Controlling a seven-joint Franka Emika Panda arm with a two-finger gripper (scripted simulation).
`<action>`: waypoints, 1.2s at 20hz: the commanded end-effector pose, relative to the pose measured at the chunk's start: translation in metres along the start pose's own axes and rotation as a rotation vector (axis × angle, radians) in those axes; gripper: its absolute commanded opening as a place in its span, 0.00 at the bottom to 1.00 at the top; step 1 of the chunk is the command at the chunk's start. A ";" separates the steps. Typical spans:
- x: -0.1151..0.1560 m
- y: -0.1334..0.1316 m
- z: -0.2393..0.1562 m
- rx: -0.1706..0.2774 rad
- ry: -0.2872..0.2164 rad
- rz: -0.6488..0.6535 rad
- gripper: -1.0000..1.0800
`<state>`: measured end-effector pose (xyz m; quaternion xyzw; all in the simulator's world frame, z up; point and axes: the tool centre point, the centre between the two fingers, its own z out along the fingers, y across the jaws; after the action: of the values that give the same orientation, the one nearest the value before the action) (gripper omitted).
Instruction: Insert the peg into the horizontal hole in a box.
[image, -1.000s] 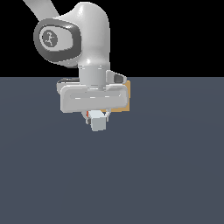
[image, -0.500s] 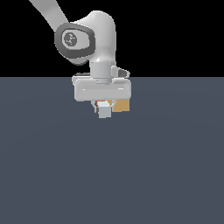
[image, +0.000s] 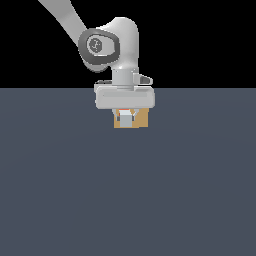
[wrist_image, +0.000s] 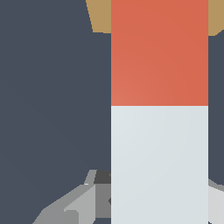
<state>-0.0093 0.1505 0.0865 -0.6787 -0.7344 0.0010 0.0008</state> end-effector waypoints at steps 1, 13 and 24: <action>0.006 0.006 -0.003 -0.003 0.000 0.018 0.00; 0.011 0.010 -0.004 -0.003 0.000 0.031 0.00; 0.015 0.010 -0.004 -0.002 0.001 0.030 0.00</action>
<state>-0.0010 0.1635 0.0892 -0.6900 -0.7238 0.0013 0.0012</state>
